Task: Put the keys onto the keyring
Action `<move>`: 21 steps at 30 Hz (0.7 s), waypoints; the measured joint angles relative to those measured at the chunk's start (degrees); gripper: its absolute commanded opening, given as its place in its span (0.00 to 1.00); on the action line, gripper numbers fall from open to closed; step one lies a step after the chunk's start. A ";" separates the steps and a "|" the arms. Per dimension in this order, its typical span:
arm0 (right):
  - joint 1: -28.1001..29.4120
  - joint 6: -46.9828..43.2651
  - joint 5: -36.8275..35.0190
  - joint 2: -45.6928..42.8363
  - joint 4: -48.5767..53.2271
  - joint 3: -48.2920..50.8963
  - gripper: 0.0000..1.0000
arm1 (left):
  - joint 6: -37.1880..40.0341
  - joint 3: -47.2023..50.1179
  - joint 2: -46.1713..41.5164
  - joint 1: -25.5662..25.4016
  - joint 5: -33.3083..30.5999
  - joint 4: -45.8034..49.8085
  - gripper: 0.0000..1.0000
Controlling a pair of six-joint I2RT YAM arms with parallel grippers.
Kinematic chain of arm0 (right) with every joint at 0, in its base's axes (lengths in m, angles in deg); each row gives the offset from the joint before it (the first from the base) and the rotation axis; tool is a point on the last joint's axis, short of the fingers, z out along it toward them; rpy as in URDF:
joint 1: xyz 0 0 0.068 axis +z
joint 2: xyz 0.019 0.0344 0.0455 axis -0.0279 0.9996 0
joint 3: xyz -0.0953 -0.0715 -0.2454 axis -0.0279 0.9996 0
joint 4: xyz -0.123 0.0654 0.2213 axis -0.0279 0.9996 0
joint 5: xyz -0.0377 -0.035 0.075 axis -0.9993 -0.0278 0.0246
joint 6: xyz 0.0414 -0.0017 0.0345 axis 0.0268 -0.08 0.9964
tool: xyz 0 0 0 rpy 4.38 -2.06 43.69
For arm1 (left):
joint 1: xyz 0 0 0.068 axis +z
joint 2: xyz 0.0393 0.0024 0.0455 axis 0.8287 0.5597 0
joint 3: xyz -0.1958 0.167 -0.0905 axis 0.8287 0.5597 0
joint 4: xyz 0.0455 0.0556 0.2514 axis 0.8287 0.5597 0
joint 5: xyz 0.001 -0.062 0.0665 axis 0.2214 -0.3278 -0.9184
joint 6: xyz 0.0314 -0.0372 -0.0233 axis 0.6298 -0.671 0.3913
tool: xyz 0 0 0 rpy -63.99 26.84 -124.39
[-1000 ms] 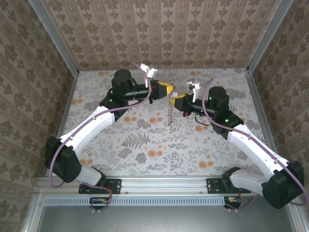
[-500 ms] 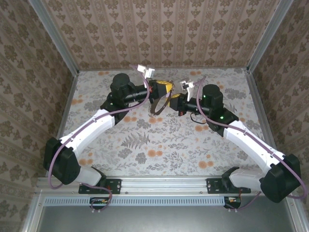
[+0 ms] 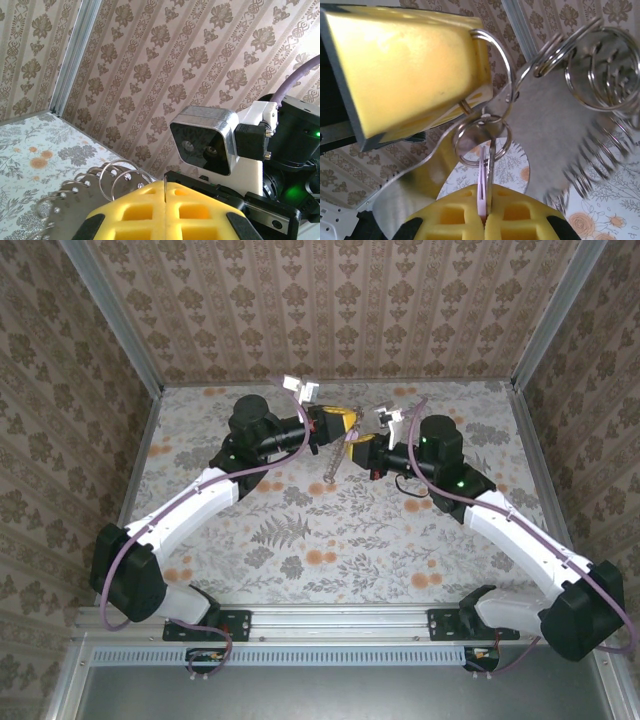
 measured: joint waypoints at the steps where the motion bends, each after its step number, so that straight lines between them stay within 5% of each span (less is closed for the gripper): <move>1: 0.02 -0.07 -0.09 -0.26 0.09 0.00 0.09 | 0.00 0.00 0.00 -0.02 -0.04 -0.09 0.00; 5: 0.26 -0.39 -0.63 -1.62 1.44 0.04 0.00 | -0.02 0.00 0.00 -0.33 -0.22 -0.44 0.00; 21: -1.95 -4.22 -0.96 -3.76 8.55 -2.12 0.00 | 0.33 0.04 0.02 -0.44 0.35 1.27 0.00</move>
